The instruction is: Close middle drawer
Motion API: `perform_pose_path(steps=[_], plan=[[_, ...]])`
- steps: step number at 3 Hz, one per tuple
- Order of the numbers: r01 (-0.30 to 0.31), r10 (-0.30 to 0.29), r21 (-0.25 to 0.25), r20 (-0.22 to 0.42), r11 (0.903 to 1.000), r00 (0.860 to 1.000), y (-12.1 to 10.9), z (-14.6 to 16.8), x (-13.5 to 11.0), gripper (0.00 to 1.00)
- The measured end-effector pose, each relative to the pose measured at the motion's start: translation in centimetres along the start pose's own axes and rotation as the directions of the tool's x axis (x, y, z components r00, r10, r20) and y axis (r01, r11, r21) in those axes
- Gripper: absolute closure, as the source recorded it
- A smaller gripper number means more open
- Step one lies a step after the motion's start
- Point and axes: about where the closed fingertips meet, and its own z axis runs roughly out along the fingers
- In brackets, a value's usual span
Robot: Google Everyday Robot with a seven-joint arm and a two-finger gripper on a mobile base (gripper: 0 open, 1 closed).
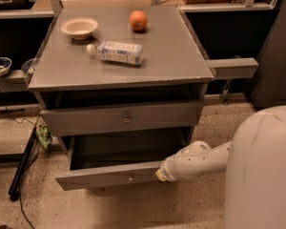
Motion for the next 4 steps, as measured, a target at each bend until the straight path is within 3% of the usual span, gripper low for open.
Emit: perform_pose_path(steps=[2, 3, 4], plan=[[0.002, -0.003, 0.027, 0.036, 0.9996, 0.999, -0.80, -0.60, -1.12, 1.00], [0.002, -0.003, 0.026, 0.036, 0.9996, 0.999, -0.79, -0.60, -1.12, 0.83], [0.002, -0.003, 0.026, 0.036, 0.9996, 0.999, -0.79, -0.60, -1.12, 0.52]])
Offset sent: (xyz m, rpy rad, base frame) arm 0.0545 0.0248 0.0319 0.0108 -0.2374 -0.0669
